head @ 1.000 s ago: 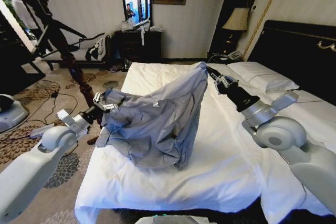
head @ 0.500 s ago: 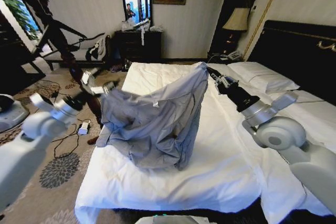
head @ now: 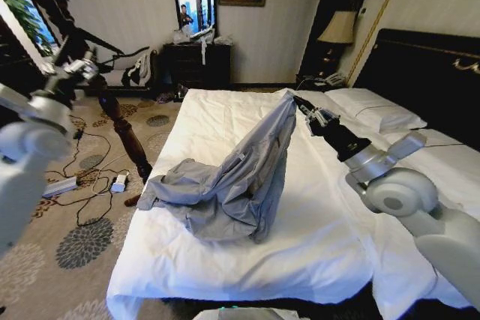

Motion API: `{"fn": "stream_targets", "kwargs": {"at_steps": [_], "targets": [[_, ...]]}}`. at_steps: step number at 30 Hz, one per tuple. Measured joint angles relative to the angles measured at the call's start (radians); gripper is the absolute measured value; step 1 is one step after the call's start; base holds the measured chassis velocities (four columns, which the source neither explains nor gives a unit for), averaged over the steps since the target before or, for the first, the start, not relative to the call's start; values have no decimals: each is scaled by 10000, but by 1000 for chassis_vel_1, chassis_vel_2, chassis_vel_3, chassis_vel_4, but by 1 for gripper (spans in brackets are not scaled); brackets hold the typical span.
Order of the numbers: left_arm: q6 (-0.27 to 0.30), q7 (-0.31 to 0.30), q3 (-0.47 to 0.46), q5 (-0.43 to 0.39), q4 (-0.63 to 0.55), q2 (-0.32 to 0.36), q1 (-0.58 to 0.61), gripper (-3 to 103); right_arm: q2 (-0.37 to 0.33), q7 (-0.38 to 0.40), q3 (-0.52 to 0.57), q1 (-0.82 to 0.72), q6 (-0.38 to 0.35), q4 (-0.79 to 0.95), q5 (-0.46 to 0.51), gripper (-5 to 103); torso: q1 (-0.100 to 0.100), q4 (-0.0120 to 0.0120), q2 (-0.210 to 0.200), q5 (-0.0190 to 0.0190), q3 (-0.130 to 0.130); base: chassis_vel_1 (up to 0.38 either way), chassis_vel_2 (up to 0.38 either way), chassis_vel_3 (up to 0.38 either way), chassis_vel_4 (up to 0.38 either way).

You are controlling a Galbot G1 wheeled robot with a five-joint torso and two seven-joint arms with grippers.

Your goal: Pick up the clothes from the bed and hang them on the clothes hanger.

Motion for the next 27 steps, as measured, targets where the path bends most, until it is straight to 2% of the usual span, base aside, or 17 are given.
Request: {"fn": "stream_targets", "kwargs": {"at_steps": [1,3,4,6,7,9,10,12,14,17,19,21,27], "targets": [[0,0,0,0,0,0,0,100,0,0,0,0,0,0,0,0,0,0,0,0,0,0,0,0,0],[879,-1661,1179,292,476,517,-1413,100,64,-90,-24,-4,6,77,-80,0,1,0,0,5,0,0,0,0,0],[1042,-1918,1533,180,616,676,-1784,100,87,-112,-37,-10,7,110,-95,0,1,0,0,2,0,0,0,0,0],[1228,-1992,1888,13,786,817,-2171,100,110,-143,-53,-12,8,140,-114,0,0,-1,0,3,0,0,0,0,0],[1399,-1921,2220,-183,999,909,-2535,100,131,-182,-65,-22,8,168,-141,0,-1,2,0,6,-1,0,0,0,0],[1911,-1391,2495,-642,1537,983,-3022,100,184,-258,-157,35,9,193,-202,0,0,-5,0,-1,0,0,0,0,0],[1911,-1391,2495,-642,1537,983,-3022,100,184,-258,-157,35,9,193,-202,0,0,-5,0,-1,0,0,0,0,0],[2668,-1321,2595,-1201,2060,1032,-3364,100,225,-372,-273,126,9,195,-246,0,1,4,0,3,0,0,0,0,0],[3321,-1349,2878,-1398,2549,976,-3679,100,220,-460,-279,82,12,222,-333,0,0,9,0,-2,-1,0,0,0,0],[3509,-1215,3097,-1295,2751,959,-3800,100,215,-518,-269,40,35,226,-389,0,-1,2,0,-3,-1,0,0,0,0],[3852,-654,3544,-970,2990,959,-4031,100,211,-574,-241,-11,88,224,-425,0,0,-6,0,-3,0,0,0,0,0],[4078,-361,3893,-882,3113,946,-4316,100,210,-580,-230,-16,101,208,-439,0,1,-2,0,2,0,0,0,0,0],[4077,167,4913,-662,3673,628,-5512,100,246,-582,-238,1,105,212,-470,0,0,-1,0,1,0,0,0,0,0]]}}
